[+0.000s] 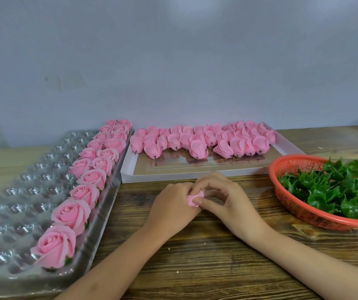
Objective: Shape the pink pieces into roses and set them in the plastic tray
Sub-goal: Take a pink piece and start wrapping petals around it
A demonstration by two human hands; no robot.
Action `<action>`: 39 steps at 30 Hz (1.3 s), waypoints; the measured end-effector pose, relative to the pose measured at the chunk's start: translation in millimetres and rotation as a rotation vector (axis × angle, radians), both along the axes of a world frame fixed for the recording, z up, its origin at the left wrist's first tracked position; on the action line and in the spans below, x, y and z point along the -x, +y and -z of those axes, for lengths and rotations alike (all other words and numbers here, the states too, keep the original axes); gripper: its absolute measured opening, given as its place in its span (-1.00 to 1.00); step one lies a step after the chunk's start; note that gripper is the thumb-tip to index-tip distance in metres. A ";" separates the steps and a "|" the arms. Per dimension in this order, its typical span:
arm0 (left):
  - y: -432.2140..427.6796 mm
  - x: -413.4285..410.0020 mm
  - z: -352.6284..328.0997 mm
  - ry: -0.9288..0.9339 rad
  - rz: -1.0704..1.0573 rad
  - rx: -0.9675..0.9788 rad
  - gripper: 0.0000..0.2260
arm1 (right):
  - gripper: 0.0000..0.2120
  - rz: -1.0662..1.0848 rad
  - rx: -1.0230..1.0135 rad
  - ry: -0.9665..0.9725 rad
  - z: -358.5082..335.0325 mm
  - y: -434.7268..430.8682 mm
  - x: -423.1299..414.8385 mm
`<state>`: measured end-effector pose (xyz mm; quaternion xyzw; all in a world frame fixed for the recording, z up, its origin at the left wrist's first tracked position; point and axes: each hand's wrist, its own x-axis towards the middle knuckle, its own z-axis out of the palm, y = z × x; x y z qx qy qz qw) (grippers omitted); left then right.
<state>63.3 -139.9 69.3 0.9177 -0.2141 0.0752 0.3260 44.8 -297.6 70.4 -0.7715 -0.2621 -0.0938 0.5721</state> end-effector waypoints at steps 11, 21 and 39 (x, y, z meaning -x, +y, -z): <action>-1.0 6.3 3.7 -0.185 -0.040 -0.079 -0.91 | -0.84 0.050 -0.014 0.056 -3.0 2.3 4.3; 0.2 2.5 0.0 -0.080 -0.027 -0.004 -0.89 | -0.80 0.074 0.087 -0.093 -2.1 1.0 5.1; 0.3 6.1 -1.7 -0.148 -0.015 -0.079 -0.92 | -0.75 0.082 0.065 -0.050 -5.5 2.5 7.8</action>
